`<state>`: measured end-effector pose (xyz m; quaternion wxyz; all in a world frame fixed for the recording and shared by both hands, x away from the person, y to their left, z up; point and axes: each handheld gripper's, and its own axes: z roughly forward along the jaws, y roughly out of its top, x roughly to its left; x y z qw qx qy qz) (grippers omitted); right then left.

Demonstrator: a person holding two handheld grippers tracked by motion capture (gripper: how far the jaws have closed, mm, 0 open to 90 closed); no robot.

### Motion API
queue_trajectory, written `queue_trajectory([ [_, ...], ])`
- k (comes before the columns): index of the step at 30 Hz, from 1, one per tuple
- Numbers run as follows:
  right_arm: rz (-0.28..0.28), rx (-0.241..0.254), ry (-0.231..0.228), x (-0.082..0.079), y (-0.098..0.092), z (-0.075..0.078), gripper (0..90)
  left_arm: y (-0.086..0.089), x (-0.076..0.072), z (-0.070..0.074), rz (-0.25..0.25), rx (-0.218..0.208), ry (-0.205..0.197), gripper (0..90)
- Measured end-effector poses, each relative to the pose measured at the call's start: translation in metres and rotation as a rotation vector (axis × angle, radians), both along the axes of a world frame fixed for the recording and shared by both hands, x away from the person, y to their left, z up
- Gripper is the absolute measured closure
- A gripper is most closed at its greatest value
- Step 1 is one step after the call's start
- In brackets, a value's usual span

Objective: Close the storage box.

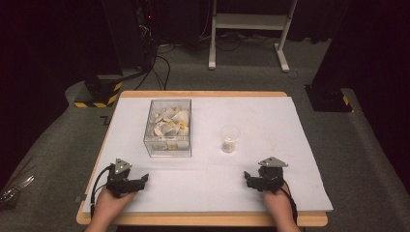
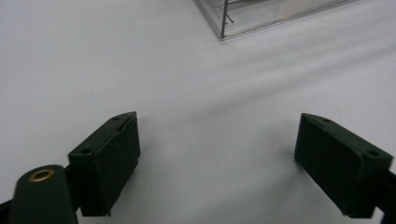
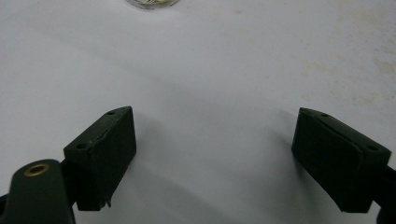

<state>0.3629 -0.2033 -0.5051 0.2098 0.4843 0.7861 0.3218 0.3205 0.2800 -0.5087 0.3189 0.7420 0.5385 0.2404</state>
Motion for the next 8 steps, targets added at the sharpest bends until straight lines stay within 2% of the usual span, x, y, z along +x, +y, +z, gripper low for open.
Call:
queue_trajectory([
  [1, 0.000, 0.000, 0.000, 0.0000, -0.0001, 0.0000, 13.8, -0.0006, -0.0011, -0.0006, 0.007, -0.010, -0.001, 14.4],
  [8, 0.000, 0.000, 0.000, 0.0000, -0.0001, -0.0001, 13.8, -0.0004, -0.0015, -0.0011, 0.008, -0.012, -0.003, 14.3],
])
